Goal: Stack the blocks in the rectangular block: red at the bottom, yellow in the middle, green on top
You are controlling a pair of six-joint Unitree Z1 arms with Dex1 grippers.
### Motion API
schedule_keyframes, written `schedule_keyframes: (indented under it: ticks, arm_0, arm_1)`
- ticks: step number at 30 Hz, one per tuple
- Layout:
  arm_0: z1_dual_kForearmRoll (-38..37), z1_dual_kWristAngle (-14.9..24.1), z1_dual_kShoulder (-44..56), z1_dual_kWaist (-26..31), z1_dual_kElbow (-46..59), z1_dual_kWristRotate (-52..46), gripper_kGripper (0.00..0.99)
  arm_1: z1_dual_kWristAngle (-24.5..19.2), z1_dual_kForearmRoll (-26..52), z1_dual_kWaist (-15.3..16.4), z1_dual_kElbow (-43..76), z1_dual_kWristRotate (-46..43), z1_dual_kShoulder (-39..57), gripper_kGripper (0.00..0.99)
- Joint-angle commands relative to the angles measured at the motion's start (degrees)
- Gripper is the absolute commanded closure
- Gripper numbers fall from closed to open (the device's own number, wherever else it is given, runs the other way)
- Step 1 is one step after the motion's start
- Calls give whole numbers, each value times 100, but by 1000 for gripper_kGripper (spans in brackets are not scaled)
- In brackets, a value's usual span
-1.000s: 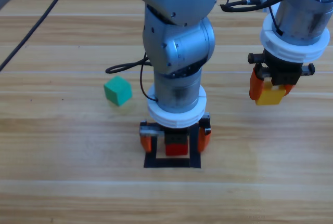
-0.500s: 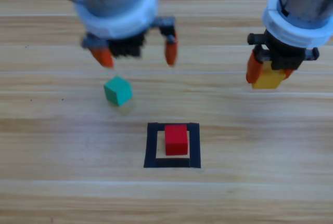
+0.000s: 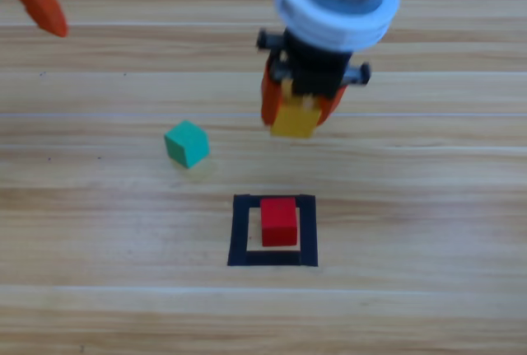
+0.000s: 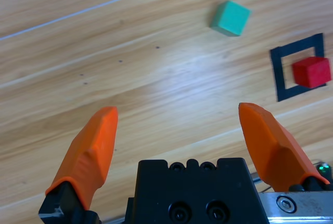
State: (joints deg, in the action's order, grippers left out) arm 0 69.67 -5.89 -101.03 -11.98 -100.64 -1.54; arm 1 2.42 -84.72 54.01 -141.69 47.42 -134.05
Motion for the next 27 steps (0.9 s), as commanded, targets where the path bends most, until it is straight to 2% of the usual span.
schedule_keyframes:
  ticks: [1,6,15,27]
  arm_0:
    - [-24,-158,-725,635,-79,717,0]
    - [-24,-272,-953,732,62,1007,0]
    - [-305,-562,-830,776,598,919,0]
    - [-648,-580,-698,767,1116,734,0]
  arm_1:
    - [119,-124,189,-245,259,-1062,990]
    - [92,-124,189,-324,277,-1273,990]
    - [92,-124,189,-359,294,-1422,990]
    - [84,-133,347,-148,329,-1334,990]
